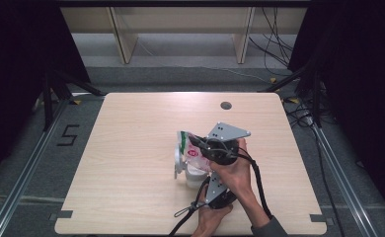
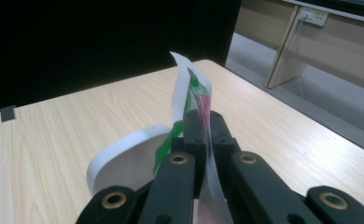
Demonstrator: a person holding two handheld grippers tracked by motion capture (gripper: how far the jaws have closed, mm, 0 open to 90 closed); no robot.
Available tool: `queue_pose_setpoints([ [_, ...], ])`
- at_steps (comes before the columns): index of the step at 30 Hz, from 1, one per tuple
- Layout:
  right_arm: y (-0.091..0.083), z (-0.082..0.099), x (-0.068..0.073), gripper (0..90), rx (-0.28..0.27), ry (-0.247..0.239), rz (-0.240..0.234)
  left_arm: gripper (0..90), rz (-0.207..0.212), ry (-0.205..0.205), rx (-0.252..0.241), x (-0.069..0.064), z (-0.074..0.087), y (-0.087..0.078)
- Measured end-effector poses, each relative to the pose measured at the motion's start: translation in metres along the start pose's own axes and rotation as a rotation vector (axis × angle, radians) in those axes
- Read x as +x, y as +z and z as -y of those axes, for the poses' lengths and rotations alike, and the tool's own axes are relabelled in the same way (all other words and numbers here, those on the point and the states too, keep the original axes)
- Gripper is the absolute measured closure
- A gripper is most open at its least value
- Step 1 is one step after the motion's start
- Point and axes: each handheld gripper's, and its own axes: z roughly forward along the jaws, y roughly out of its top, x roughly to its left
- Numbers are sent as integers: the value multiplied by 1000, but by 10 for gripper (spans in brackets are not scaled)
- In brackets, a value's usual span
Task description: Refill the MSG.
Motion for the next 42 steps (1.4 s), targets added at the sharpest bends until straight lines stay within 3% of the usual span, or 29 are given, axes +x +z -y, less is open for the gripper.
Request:
queue_pose_setpoints([
  [10,-1,-1,0,899,5,0,-8,779,6,-13,6,-2,-2,-2],
  [11,-1,-1,0,899,5,0,-8,779,14,-4,7,-1,-2,-2],
  [12,-2,-2,-2,899,-12,-35,17,779,11,5,14,-1,-3,-3],
  [13,-2,-2,-1,899,-12,-16,3,779,11,5,14,-1,-3,-3],
  [14,-2,-2,-1,899,-16,-16,8,779,-3,67,62,3,-3,-6],
  [25,-2,-1,-2,899,-8,-3,-1,779,-1,73,63,4,-2,-5],
  [26,-2,-1,-2,899,-11,-4,-2,779,10,23,20,0,-2,-2],
  [28,-2,-1,-2,899,-12,-1,-2,779,-3,77,65,4,-2,-5],
  [38,-3,-1,-3,900,-29,2,8,779,-7,84,73,5,-2,-5],
  [42,-5,-1,-3,900,-19,24,-12,780,-11,83,75,6,-1,-5],
])
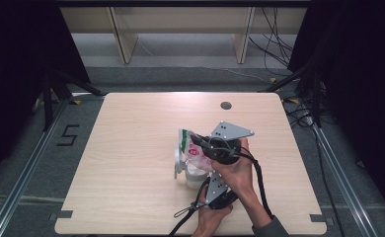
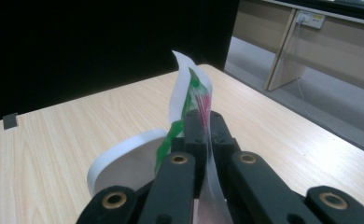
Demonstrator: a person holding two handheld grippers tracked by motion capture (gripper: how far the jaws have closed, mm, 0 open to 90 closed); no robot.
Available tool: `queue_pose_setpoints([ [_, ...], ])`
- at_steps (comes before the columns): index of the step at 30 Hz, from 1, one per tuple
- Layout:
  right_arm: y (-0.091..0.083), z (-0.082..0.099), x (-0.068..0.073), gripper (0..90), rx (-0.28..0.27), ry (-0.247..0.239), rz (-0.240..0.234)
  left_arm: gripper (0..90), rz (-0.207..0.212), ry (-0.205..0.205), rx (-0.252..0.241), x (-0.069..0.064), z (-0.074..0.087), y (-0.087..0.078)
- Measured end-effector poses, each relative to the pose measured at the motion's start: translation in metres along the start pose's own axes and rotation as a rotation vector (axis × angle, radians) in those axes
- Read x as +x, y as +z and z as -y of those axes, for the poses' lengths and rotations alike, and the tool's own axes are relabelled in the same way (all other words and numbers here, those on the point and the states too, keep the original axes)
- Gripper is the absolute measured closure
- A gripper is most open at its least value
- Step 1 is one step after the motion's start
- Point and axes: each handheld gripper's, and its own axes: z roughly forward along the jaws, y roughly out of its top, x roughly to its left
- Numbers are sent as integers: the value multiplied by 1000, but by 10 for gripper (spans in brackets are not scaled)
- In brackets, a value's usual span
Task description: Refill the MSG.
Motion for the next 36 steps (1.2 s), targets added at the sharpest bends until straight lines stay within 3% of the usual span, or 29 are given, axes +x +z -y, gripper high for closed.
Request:
queue_pose_setpoints([
  [3,-2,0,0,900,1,13,9,779,-1,0,4,0,0,0],
  [4,-1,0,-1,900,-6,-3,8,780,-4,2,8,1,1,0],
  [5,-1,0,-1,900,-26,-7,25,779,6,-47,-33,-3,1,2],
  [6,-2,0,-2,900,-25,-18,14,779,-6,2,11,1,1,-1],
  [13,-5,-1,-3,900,-20,17,-7,777,-21,-1,26,2,2,-2],
  [14,-6,-1,-5,900,-34,-5,9,777,-17,9,40,3,2,-3],
  [16,-7,-1,-3,900,-27,32,-7,776,-8,-7,39,4,2,-4],
  [19,-10,-1,-4,900,-22,32,-6,776,-12,1,40,4,2,-4],
  [20,-11,-1,-7,900,-43,-12,8,776,-9,-2,37,4,2,-4],
  [21,-11,-1,-7,900,-43,-12,8,776,-9,-2,37,4,2,-4],
  [22,-11,-1,-6,900,-37,24,-19,775,-2,-4,30,4,3,-3],
  [24,-12,-1,-7,900,-50,8,-16,773,-14,-4,49,4,3,-4],
  [25,-13,-1,-6,900,-42,35,-21,773,-14,-4,49,4,3,-4],
  [29,-16,-2,-7,900,-38,27,-14,773,-12,-4,53,5,3,-6],
  [30,-16,-2,-9,900,-59,2,-4,773,-6,-8,39,6,4,-5],
  [31,-17,-2,-9,900,-54,4,-6,773,-16,4,63,7,4,-7],
  [34,-19,-2,-8,900,-70,20,-4,771,-19,-4,64,8,4,-8],
  [35,-20,-2,-6,900,-62,41,-24,770,-2,-6,52,9,5,-7],
  [36,-21,-3,-9,900,-64,6,-13,769,-3,-8,51,10,5,-7],
])
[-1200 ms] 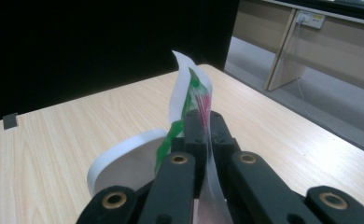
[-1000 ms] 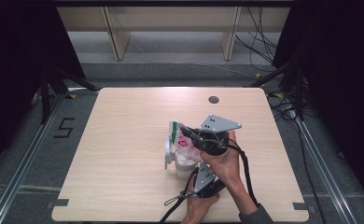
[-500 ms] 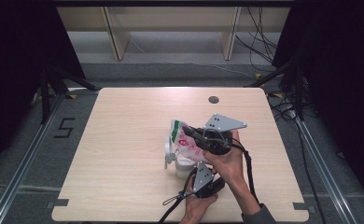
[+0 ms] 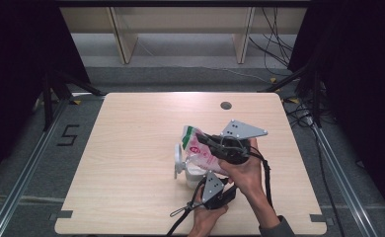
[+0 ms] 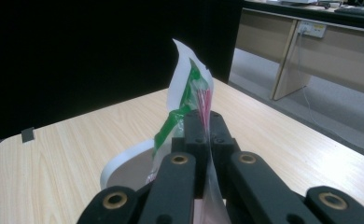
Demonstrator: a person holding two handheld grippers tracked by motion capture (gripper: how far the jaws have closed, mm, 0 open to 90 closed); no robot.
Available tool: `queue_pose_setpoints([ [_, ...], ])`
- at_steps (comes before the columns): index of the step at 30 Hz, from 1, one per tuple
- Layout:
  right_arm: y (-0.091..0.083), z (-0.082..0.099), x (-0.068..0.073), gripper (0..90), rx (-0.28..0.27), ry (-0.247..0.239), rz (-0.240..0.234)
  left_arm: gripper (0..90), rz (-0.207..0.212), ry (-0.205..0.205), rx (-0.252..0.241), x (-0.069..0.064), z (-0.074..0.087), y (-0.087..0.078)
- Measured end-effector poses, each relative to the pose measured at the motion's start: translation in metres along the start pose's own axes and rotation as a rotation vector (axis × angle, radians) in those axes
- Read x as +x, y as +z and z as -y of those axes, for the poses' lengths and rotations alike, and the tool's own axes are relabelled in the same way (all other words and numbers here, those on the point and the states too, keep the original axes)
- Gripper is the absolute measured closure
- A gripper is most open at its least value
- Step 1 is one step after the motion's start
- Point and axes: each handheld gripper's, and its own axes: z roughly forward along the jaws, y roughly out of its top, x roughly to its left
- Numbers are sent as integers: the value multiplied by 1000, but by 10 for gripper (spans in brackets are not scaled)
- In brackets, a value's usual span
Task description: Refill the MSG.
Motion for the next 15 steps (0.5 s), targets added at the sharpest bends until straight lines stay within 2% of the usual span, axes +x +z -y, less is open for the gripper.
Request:
queue_pose_setpoints([
  [1,0,0,0,900,0,0,0,768,0,0,0,0,0,0],
  [2,-2,0,1,900,2,27,-15,768,1,3,3,0,0,0],
  [3,-2,0,1,900,2,27,-15,768,1,3,3,0,0,0],
  [4,-3,0,-1,900,-14,4,0,767,-7,2,0,-1,1,0],
  [5,-5,0,0,900,6,31,0,765,-11,6,18,-1,0,-1],
  [6,-6,0,1,900,9,37,0,762,-9,7,18,-1,0,-1],
  [7,-5,0,0,900,-3,26,-13,760,-9,7,18,-1,0,-1],
  [9,-8,0,-2,900,-7,12,-4,753,-7,1,28,0,0,-2],
  [13,-13,0,-3,900,-4,33,9,731,11,1,36,3,1,-2],
  [15,-14,0,-3,900,-9,41,-6,721,2,-3,32,3,1,-2],
])
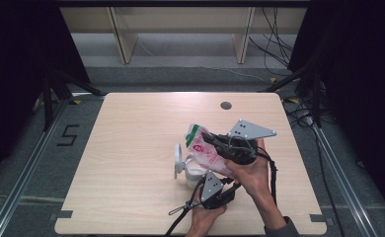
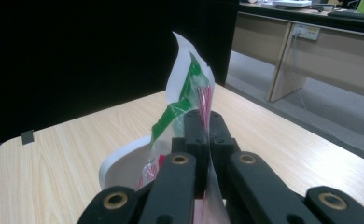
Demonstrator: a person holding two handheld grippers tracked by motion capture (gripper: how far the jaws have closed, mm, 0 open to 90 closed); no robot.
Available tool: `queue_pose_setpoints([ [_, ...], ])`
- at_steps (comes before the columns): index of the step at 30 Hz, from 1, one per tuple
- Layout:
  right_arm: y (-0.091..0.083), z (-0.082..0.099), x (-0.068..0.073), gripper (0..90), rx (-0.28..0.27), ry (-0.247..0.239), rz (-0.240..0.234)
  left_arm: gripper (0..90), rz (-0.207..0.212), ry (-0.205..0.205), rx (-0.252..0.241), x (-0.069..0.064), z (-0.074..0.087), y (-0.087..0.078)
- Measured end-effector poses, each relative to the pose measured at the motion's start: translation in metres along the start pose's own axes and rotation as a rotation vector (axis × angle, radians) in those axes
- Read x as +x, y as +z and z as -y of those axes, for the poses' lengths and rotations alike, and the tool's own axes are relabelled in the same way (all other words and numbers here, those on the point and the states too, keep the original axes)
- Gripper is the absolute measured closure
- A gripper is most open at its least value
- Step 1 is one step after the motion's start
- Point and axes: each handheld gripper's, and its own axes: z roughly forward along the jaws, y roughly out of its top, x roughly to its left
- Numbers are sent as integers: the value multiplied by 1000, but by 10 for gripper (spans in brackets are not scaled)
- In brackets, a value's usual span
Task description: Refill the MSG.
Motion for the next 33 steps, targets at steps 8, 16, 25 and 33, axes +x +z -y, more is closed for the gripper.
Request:
queue_pose_setpoints([
  [8,-18,2,-13,900,-46,65,-18,658,9,14,46,0,1,-7],
  [16,-31,6,-23,900,-98,121,-57,559,6,49,82,-1,-2,-11],
  [25,-43,11,-32,900,-131,139,-64,449,-6,49,134,0,-3,-14],
  [33,-51,12,-33,900,-144,171,-50,395,-3,52,177,1,-4,-20],
])
